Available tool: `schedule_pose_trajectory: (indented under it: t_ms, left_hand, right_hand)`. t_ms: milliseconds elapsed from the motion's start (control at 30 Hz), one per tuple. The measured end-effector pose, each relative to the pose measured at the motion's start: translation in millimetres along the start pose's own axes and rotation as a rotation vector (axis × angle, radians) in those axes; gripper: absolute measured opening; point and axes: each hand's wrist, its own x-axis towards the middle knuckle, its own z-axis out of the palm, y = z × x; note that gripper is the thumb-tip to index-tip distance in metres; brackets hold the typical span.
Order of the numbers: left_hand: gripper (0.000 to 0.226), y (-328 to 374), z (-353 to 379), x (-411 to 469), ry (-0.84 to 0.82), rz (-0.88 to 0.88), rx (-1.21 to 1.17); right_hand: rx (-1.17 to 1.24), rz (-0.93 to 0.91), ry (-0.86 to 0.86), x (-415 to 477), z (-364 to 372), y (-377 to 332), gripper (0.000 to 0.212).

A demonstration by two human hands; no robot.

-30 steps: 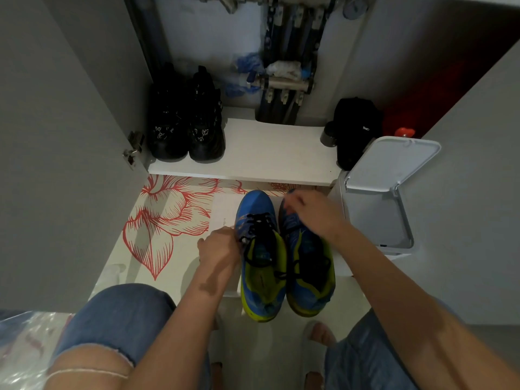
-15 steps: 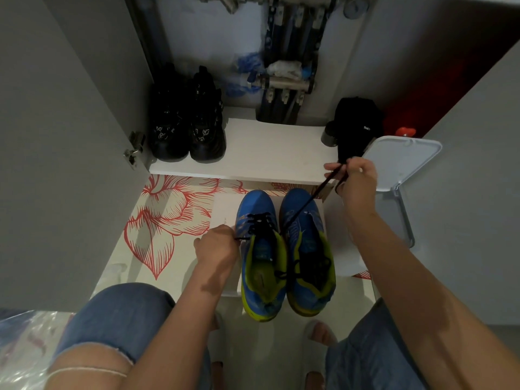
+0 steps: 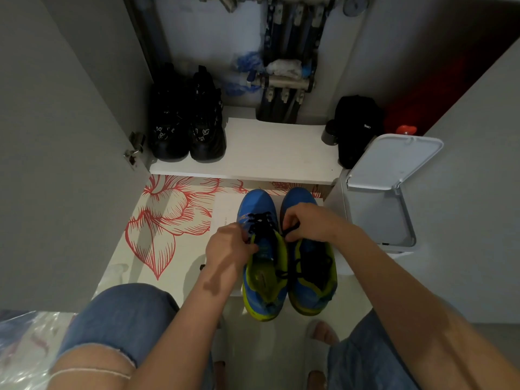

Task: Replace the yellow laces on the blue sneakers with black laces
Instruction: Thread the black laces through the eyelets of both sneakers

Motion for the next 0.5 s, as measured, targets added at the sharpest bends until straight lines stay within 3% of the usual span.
schedule_pose_trajectory:
  t_ms: [133,267,400,500]
  left_hand:
    - [0.04,-1,-1,-2,0.057,0.007,-0.001]
    - [0.03,-1,0,-1,0.06,0.044,0.067]
    - [0.028,-2,0,1,0.062,0.038,0.042]
    - [0.03,-5,-1,3,0.053,0.036,-0.011]
  right_hand:
    - [0.2,-0.002,0.235,0,-11,6,0.007]
    - [0.284,-0.03,0.286,-1,-11,7,0.01]
    - [0.381,-0.012,0.441,0,-12,0,0.033]
    - [0.381,-0.043,0.359,-1,-13,-10,0.035]
